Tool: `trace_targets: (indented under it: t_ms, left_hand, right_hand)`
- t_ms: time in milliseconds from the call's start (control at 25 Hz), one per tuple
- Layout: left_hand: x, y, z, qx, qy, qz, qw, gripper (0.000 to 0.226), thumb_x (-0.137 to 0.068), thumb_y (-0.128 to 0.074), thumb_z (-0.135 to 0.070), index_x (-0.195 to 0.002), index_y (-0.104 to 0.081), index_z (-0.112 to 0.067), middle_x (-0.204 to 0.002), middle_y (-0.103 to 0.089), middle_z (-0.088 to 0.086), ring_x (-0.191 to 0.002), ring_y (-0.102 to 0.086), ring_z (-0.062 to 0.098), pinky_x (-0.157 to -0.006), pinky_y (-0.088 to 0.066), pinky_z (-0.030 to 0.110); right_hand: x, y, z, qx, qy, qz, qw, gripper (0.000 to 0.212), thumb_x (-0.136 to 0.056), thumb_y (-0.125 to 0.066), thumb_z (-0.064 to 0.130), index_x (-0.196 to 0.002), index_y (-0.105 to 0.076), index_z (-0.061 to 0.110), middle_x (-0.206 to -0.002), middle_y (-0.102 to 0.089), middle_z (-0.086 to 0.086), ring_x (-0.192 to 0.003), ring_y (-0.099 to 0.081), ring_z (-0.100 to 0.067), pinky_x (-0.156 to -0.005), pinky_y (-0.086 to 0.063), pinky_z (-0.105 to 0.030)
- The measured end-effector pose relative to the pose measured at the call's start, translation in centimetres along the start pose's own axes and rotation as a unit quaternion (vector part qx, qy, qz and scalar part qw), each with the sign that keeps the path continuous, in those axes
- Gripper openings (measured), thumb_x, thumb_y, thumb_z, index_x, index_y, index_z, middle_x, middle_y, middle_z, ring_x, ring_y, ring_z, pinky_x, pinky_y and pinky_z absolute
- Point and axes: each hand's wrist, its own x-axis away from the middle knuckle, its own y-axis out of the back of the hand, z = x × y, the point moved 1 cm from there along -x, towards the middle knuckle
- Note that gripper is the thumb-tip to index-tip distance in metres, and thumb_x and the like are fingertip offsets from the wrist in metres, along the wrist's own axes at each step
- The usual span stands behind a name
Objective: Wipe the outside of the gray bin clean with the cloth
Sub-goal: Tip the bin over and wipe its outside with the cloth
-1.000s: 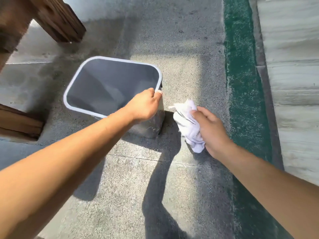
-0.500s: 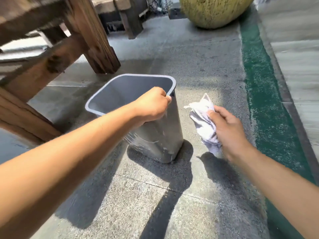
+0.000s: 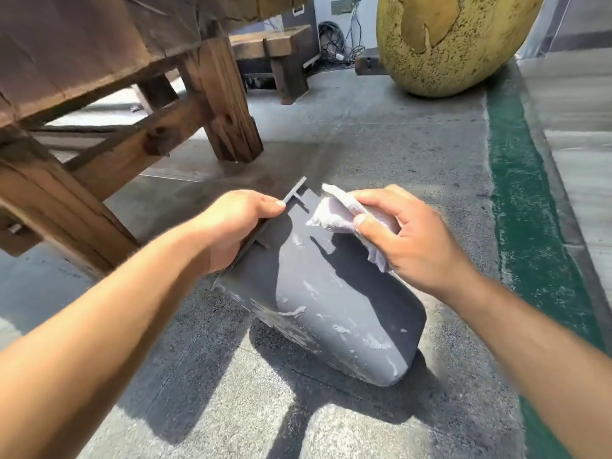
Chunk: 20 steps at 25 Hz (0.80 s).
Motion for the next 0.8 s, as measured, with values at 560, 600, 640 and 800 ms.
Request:
trace_targets:
  t_ms: [560, 600, 640, 800]
  left_hand:
    - [-2.0, -1.4, 0.4, -0.027, 0.036, -0.004, 0.999, 0.043, -0.093, -0.062, -0.049, -0.074, -0.078, -0.014, -0.079, -0.081, 0.005, -0.078, -0.075, 0.025, -0.078, -0.055, 0.033]
    - [-2.2, -1.1, 0.7, -0.019, 0.037, -0.018, 0.999, 0.039, -0.092, -0.064, -0.045, -0.071, -0.078, -0.014, -0.076, -0.081, 0.004, -0.078, -0.073, 0.025, -0.075, -0.052, 0.032]
    - [-2.5, -0.7, 1.1, -0.012, 0.037, -0.033, 0.999, 0.036, -0.092, -0.066, -0.041, -0.070, -0.077, -0.015, -0.078, -0.080, 0.005, -0.080, -0.072, 0.025, -0.075, -0.050, 0.032]
    - [-3.1, 1.2, 2.6, 0.006, 0.049, -0.056, 0.997, 0.027, -0.086, -0.070, -0.039, -0.073, -0.079, -0.017, -0.094, -0.082, 0.011, -0.090, -0.074, 0.026, -0.093, -0.051, 0.039]
  right_hand:
    - [1.9, -3.9, -0.8, 0.166, 0.081, 0.155, 0.970, 0.031, -0.091, -0.057, 0.057, -0.113, -0.069, 0.038, -0.111, -0.050, 0.012, -0.104, -0.052, -0.014, -0.094, -0.046, -0.037]
    - [3.4, -3.5, -1.6, 0.164, 0.075, 0.164, 0.970, 0.028, -0.090, -0.060, 0.053, -0.111, -0.069, 0.038, -0.111, -0.050, 0.012, -0.105, -0.051, -0.013, -0.095, -0.044, -0.035]
    - [5.1, -3.1, -2.4, 0.163, 0.067, 0.170, 0.970, 0.025, -0.089, -0.063, 0.050, -0.109, -0.069, 0.037, -0.111, -0.050, 0.013, -0.105, -0.050, -0.012, -0.095, -0.043, -0.032]
    - [10.9, -1.2, -4.7, 0.169, 0.028, 0.180, 0.969, 0.020, -0.080, -0.065, 0.045, -0.100, -0.069, 0.040, -0.107, -0.049, 0.020, -0.104, -0.049, -0.006, -0.090, -0.042, -0.023]
